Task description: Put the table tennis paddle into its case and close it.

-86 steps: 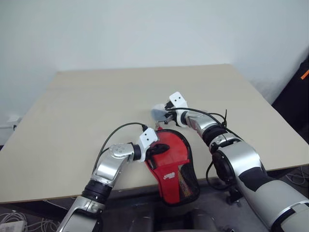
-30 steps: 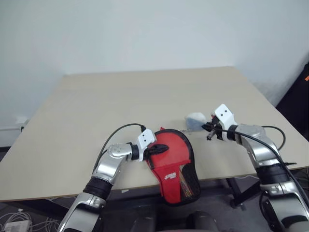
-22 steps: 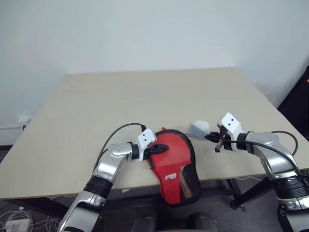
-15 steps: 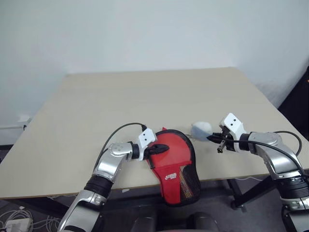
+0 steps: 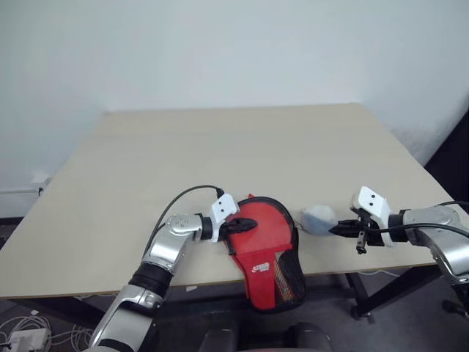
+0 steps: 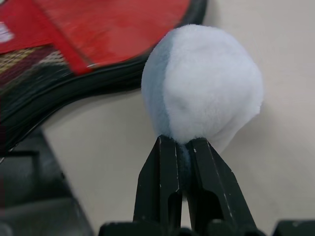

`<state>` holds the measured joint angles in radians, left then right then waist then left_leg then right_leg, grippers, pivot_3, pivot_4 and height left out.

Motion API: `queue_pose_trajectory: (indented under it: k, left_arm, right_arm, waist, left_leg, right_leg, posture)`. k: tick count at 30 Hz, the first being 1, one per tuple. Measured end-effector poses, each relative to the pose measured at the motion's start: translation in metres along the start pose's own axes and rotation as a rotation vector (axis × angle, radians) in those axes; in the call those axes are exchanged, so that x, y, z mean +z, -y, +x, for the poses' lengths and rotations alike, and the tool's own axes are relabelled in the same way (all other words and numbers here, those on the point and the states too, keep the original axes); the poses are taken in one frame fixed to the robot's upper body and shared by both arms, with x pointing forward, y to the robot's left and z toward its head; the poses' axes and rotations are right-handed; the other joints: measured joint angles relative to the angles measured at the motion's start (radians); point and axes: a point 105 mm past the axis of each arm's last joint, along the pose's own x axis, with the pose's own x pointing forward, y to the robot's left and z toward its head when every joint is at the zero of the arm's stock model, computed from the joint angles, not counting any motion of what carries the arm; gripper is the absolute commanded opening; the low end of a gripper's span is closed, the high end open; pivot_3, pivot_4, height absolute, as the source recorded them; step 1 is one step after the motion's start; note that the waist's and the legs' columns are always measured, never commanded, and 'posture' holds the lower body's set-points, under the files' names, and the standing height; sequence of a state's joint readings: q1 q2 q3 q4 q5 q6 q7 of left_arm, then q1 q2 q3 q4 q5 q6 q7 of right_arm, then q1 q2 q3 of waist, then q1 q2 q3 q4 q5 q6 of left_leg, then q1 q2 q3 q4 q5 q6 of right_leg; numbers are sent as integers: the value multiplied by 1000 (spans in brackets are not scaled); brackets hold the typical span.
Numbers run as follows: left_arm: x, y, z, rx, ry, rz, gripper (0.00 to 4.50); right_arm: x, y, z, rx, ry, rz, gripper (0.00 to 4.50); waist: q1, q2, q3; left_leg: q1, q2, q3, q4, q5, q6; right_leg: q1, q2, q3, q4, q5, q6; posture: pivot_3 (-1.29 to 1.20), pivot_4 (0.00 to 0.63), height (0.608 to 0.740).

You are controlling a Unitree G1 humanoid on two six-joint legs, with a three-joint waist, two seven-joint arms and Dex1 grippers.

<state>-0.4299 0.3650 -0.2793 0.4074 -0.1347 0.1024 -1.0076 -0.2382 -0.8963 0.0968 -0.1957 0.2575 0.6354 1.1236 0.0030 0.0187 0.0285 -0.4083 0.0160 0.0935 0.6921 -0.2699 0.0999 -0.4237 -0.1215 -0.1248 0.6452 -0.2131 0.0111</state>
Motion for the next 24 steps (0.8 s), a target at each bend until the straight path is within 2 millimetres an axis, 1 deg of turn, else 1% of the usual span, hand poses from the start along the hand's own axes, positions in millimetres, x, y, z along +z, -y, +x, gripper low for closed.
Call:
queue_pose_trajectory:
  k: [5, 10, 12, 18, 24]
  left_arm:
    - [0, 0, 1, -10, -5, 1, 0]
    - [0, 0, 2, -14, -8, 2, 0]
    - [0, 0, 2, -16, -9, 3, 0]
    - [1, 0, 3, -21, -10, 5, 0]
    - [1, -1, 3, -27, -15, 3, 0]
  right_arm:
    - [-7, -14, -10, 92, -34, -51, 29]
    - [-7, -29, -16, 184, -42, -83, 29]
    - [-8, -41, -21, 251, -51, -97, 29]
    - [-7, -60, -30, 349, -57, -146, 29]
    - [-14, -84, -37, 474, -97, -167, 29]
  waist:
    - [1, -1, 0]
    - [2, -1, 0]
    - [3, -1, 0]
    - [8, -1, 0]
    - [8, -2, 0]
  left_leg:
    - [0, 0, -1, 0, 0, 1]
    - [0, 0, -2, 0, -1, 1]
    - [0, 0, -2, -1, -1, 1]
    - [0, 0, -3, -1, -1, 0]
    - [-1, 0, -4, -1, -1, 1]
  right_leg:
    - [1, 0, 0, -1, -1, -1]
    - [1, 0, -1, -3, -1, -1]
    - [2, -1, -1, -3, -1, -1]
    - [2, -1, 0, -4, -1, -1]
    - [2, -2, 0, -5, -1, -1]
  posture:
    - [0, 0, 706]
    - [0, 0, 706]
    - [0, 0, 706]
    - [0, 0, 706]
    - [0, 0, 706]
